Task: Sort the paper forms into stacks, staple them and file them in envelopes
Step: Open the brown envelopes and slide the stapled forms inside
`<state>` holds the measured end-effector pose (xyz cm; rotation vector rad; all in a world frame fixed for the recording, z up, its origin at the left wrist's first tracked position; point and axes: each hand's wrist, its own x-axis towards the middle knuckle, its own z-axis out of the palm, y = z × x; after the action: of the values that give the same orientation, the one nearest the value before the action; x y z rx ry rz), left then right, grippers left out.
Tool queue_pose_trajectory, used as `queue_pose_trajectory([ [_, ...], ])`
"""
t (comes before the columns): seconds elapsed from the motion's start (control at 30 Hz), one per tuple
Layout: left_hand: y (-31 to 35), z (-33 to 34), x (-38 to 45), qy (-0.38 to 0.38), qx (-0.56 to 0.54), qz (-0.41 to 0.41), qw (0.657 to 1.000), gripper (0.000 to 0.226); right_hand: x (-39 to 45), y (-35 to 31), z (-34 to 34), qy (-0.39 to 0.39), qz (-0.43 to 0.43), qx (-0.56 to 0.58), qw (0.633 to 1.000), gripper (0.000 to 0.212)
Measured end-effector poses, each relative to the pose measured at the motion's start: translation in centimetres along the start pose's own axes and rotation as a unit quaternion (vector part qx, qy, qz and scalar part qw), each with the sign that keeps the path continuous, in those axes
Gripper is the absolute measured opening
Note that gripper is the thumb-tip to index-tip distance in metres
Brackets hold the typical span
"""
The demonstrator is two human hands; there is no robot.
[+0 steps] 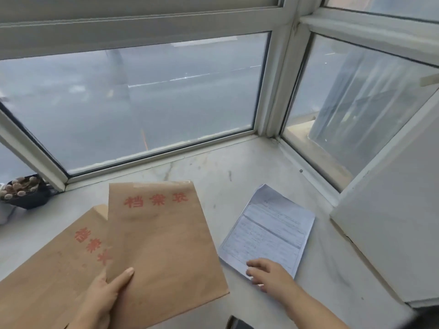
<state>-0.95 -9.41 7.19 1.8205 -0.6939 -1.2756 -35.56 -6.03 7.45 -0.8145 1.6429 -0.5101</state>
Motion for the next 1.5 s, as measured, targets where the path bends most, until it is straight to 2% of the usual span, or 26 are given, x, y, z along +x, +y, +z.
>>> queue_pose_trajectory([
  [0.07,0.7,2.3,2.0,-0.009,0.005,-0.027,1.0,0.032,2.3,0.9,-3.5,0.031,-0.005,-0.023,0.999,0.018],
  [0.13,0.1,3.3,4.9,0.018,0.077,-0.062,0.995,0.028,4.6,1.7,-6.9,0.058,-0.005,-0.049,0.997,0.013],
  [0.17,-1.8,2.9,7.4,0.031,0.136,-0.064,0.988,0.04,5.6,1.9,-8.4,0.069,-0.007,-0.06,0.996,0.012],
  [0.2,-2.9,3.0,9.0,0.081,0.2,-0.079,0.973,0.06,6.5,2.0,-9.8,0.084,-0.01,-0.069,0.994,0.011],
  [0.23,-3.5,3.7,9.5,0.126,0.277,-0.068,0.95,0.071,7.4,2.1,-11.1,0.102,-0.008,-0.077,0.992,0.011],
  [0.27,-3.7,5.1,9.1,0.146,0.305,-0.026,0.941,0.068,8.2,2.1,-12.3,0.122,-0.005,-0.078,0.989,0.01],
  [0.3,-2.9,7.8,7.0,0.143,0.319,0.013,0.937,0.055,8.8,2.2,-13.3,0.143,0.005,-0.065,0.988,0.008],
  [0.37,0.9,14.6,0.6,0.08,0.321,0.136,0.934,0.034,10.0,2.8,-14.9,0.173,0.046,-0.011,0.984,0.011],
  [0.43,1.2,19.6,-1.9,-0.041,0.366,0.22,0.904,0.035,11.0,4.3,-15.9,0.192,0.086,0.048,0.976,0.025],
  [0.47,0.7,21.9,-2.0,-0.11,0.385,0.225,0.888,0.038,11.2,4.6,-16.1,0.201,0.106,0.078,0.971,0.027],
  [0.53,-0.5,26.1,-1.2,-0.178,0.435,0.235,0.851,0.049,10.5,3.9,-15.7,0.204,0.14,0.151,0.957,0.02],
  [0.6,-0.8,29.3,0.8,-0.174,0.502,0.214,0.82,0.063,10.0,3.2,-15.2,0.176,0.179,0.214,0.944,0.015],
  [0.67,-0.2,31.1,3.0,-0.121,0.542,0.158,0.816,0.07,10.5,3.6,-15.0,0.151,0.198,0.259,0.933,0.014],
  [0.73,0.3,31.9,5.1,-0.095,0.556,0.092,0.821,0.067,11.1,3.8,-14.8,0.148,0.203,0.279,0.927,0.014],
  [0.83,0.6,32.8,6.9,-0.105,0.536,0.011,0.837,0.068,12.1,4.3,-14.7,0.167,0.21,0.289,0.919,0.011],
  [0.97,0.8,33.5,7.7,-0.129,0.598,-0.003,0.791,0.055,12.9,4.5,-14.2,0.185,0.208,0.292,0.915,0.007],
  [1.03,0.8,33.3,7.6,-0.132,0.585,0.019,0.8,0.034,12.9,4.5,-13.9,0.188,0.194,0.285,0.92,0.002],
  [1.1,0.4,32.9,7.6,-0.153,0.527,0.055,0.834,0.021,12.9,4.3,-13.6,0.183,0.181,0.297,0.92,0.006],
  [1.17,0.0,32.6,7.2,-0.197,0.449,0.083,0.867,0.02,12.6,3.9,-13.7,0.166,0.177,0.336,0.91,0.003],
  [1.2,-0.1,32.6,6.9,-0.214,0.421,0.1,0.876,0.02,12.4,3.8,-13.8,0.154,0.179,0.359,0.903,0.008],
  [1.37,1.2,33.5,4.7,-0.249,0.333,0.152,0.897,0.022,10.9,3.1,-15.0,0.094,0.157,0.455,0.872,0.018],
  [1.5,4.8,33.3,2.4,-0.226,0.219,0.193,0.929,0.022,9.1,1.5,-16.6,0.037,0.061,0.448,0.891,0.025],
])
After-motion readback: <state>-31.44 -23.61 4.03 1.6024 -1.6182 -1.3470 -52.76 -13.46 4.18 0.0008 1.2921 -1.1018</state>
